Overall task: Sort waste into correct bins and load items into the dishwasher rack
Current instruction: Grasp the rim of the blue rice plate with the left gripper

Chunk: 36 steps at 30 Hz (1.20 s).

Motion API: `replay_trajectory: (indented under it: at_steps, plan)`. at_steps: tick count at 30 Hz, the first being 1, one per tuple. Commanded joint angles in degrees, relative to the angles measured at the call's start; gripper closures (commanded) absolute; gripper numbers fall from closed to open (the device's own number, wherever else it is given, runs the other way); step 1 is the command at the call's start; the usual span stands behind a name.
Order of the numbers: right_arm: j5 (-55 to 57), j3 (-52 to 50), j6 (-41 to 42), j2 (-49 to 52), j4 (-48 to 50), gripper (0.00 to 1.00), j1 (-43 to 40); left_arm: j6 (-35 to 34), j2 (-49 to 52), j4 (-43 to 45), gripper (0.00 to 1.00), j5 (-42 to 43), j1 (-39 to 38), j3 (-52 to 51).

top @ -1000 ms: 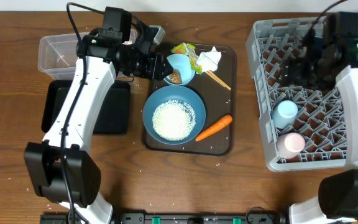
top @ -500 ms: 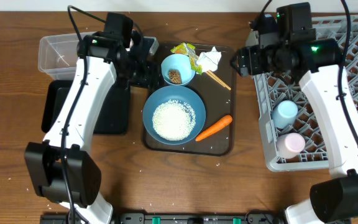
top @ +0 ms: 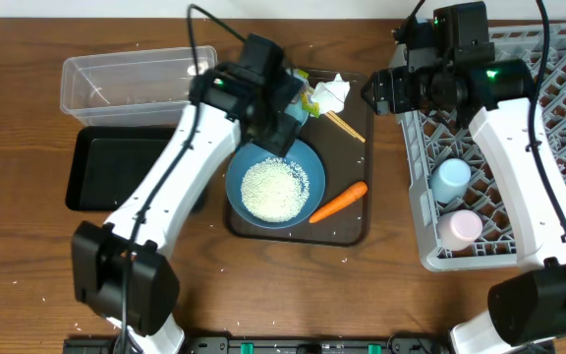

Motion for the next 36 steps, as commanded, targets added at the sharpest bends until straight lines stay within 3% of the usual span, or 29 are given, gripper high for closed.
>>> replay_trajectory:
  at_steps: [1,11,16,24,29,33,36]
  plan:
    - [0.0,0.9,1.5,0.4,0.6,0.19,-1.9,-1.2,3.3,0.0,0.37,-1.6,-2.9,-0.7]
    - [0.0,0.9,1.4,0.4,0.2,0.15,-10.8,-11.7,10.4,4.3,0.34,-1.8,-11.2,-0.7]
    - [-0.1,0.9,1.4,0.4,-1.6,0.13,-15.0,-20.5,14.3,6.5,0.33,-8.0,-12.2,-0.7]
    - [0.0,0.9,1.4,0.4,-2.5,0.13,-16.6,-21.1,19.8,7.0,0.33,-8.1,-12.4,-0.7]
    - [0.0,0.9,1.4,0.4,-2.4,0.12,-16.6,-21.1,20.7,8.0,0.50,-8.1,-12.5,-0.7]
    - [0.0,0.9,1.4,0.4,-2.5,0.12,-16.6,-21.1,20.7,8.2,0.57,-8.1,-12.6,-0.7]
    - [0.0,0.9,1.4,0.4,-2.5,0.12,-16.6,-21.1,20.7,8.2,0.77,-8.1,-12.6,-0.7]
